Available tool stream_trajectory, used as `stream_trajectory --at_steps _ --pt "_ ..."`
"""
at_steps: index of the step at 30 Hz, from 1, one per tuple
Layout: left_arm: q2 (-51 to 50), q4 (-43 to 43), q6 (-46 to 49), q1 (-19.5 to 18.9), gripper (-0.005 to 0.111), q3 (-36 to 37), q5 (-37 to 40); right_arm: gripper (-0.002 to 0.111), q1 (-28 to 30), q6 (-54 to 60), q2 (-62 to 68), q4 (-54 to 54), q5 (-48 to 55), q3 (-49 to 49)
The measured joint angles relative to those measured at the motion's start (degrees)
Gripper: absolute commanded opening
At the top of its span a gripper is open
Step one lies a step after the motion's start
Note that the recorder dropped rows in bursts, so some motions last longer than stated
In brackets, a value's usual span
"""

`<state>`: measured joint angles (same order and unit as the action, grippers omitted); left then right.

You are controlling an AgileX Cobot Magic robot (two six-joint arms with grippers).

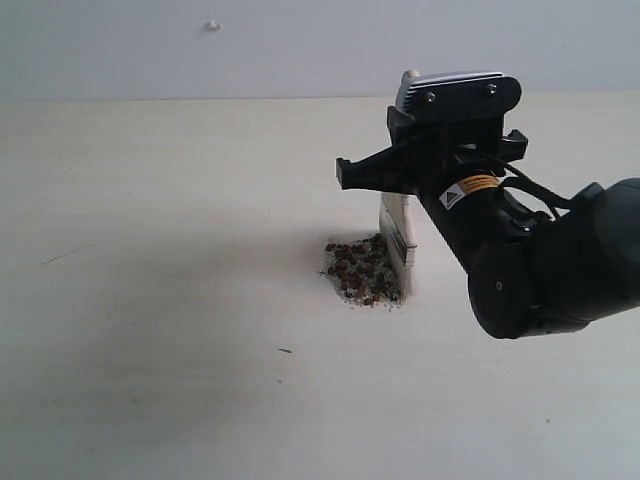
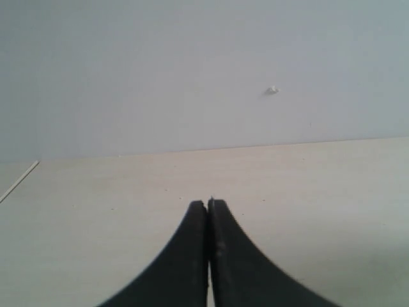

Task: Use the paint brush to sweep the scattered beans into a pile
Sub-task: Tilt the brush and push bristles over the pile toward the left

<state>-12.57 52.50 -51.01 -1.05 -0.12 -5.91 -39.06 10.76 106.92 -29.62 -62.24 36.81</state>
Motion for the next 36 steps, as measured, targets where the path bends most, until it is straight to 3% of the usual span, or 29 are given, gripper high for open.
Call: stream_trajectory --at_steps 17,27,36 --pt "0.00 0.00 0.00 0.00 0.000 0.00 0.00 0.000 0.00 5.95 -9.12 -4.60 3.31 0.00" --pt "0.00 0.00 0.00 0.00 0.000 0.00 0.00 0.000 -1.46 -15.00 -5.27 0.98 0.73 0.00" --pt "0.00 0.00 0.00 0.00 0.000 0.00 0.00 0.000 -9.29 -14.76 3.87 -10.15 -2.25 6.70"
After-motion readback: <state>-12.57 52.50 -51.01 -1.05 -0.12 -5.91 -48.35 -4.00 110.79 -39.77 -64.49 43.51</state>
